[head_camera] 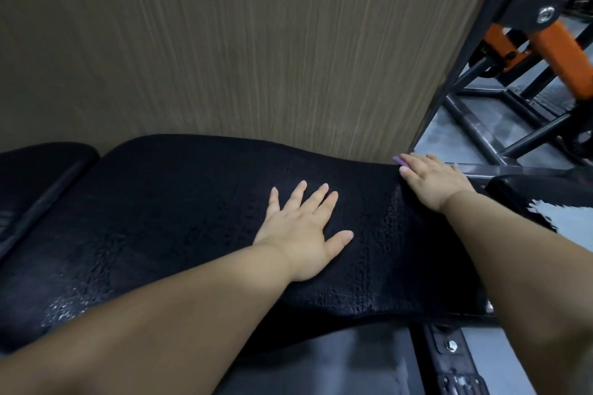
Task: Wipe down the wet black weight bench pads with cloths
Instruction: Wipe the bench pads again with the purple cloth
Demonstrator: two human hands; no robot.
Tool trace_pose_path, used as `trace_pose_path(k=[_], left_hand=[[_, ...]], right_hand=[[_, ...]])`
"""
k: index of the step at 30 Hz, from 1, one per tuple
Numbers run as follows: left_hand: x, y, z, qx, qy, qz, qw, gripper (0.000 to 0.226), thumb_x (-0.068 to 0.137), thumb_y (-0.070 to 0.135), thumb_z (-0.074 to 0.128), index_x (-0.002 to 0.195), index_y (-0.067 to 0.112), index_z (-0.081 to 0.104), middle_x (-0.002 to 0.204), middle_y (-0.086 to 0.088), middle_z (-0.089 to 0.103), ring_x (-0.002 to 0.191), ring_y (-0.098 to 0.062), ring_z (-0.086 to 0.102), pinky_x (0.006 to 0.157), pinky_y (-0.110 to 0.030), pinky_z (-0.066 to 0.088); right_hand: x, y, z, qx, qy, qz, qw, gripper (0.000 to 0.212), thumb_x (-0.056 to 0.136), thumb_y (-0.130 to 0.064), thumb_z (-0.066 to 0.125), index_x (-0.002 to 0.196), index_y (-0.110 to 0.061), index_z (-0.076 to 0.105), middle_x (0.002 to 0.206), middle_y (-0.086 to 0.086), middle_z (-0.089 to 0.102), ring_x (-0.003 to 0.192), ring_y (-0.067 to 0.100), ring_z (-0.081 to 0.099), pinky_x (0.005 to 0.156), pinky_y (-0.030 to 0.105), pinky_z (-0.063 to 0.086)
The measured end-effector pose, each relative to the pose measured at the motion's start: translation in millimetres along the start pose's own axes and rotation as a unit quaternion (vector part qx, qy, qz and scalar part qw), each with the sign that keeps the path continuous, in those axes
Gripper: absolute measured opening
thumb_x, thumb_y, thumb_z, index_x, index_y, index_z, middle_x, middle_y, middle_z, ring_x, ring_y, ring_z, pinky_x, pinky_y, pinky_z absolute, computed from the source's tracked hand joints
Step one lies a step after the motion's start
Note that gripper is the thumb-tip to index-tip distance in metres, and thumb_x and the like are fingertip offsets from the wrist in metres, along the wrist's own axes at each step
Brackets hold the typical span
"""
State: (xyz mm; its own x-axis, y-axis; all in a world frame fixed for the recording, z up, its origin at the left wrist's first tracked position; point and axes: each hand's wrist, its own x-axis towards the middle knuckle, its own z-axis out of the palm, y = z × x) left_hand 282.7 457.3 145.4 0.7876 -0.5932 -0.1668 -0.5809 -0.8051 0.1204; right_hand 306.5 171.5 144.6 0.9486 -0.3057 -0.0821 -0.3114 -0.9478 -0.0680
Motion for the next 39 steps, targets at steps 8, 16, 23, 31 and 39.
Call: trace_pose_path(k=[8,16,23,31,39], left_hand=[[1,-1,0,0.000,-0.002,-0.003,1.000,0.072,0.093,0.070,0.010,0.154,0.035,-0.007,0.161,0.017,-0.015,0.147,-0.016,-0.022,0.117,-0.054,-0.013],[0,0,-1,-0.001,0.003,0.001,1.000,0.073,0.093,0.070,0.009,0.154,0.034,-0.006,0.161,0.016,-0.013,0.148,-0.017,-0.019,0.117,-0.055,-0.011],[-1,6,-5,0.008,-0.001,0.036,0.999,0.067,0.099,0.060,0.011,0.155,0.029,-0.005,0.162,0.012,-0.012,0.149,-0.019,-0.017,0.118,-0.053,-0.011],[12,35,-1,0.005,-0.011,0.081,0.997,0.072,0.096,0.066,0.012,0.155,0.029,-0.005,0.162,0.014,-0.013,0.148,-0.018,-0.019,0.116,-0.058,-0.012],[21,37,1,0.008,-0.005,0.093,0.996,0.072,0.094,0.069,0.012,0.154,0.034,-0.005,0.161,0.017,-0.013,0.147,-0.015,-0.021,0.116,-0.057,-0.013]], right_hand=[[-55,9,1,0.004,-0.012,-0.005,1.000,0.057,0.101,-0.049,0.021,0.153,-0.031,0.007,0.161,-0.010,0.003,0.148,0.013,-0.003,0.118,0.045,0.002],[-182,42,9,0.018,-0.029,-0.042,0.999,0.064,0.084,-0.068,0.001,0.143,-0.045,-0.012,0.150,-0.026,-0.020,0.140,-0.003,-0.023,0.116,0.029,-0.009],[-188,44,10,0.005,-0.014,-0.015,1.000,0.059,0.093,-0.061,0.005,0.148,-0.040,-0.006,0.154,-0.023,-0.013,0.143,0.001,-0.018,0.118,0.034,-0.006],[-128,41,2,0.010,-0.015,-0.002,1.000,0.057,0.100,-0.049,0.022,0.153,-0.034,0.005,0.160,-0.013,-0.002,0.147,0.008,-0.008,0.119,0.039,0.001],[-43,56,-5,0.035,0.001,0.031,0.999,0.060,0.099,-0.052,0.024,0.153,-0.028,0.015,0.160,-0.005,0.014,0.147,0.015,0.008,0.119,0.040,0.008]])
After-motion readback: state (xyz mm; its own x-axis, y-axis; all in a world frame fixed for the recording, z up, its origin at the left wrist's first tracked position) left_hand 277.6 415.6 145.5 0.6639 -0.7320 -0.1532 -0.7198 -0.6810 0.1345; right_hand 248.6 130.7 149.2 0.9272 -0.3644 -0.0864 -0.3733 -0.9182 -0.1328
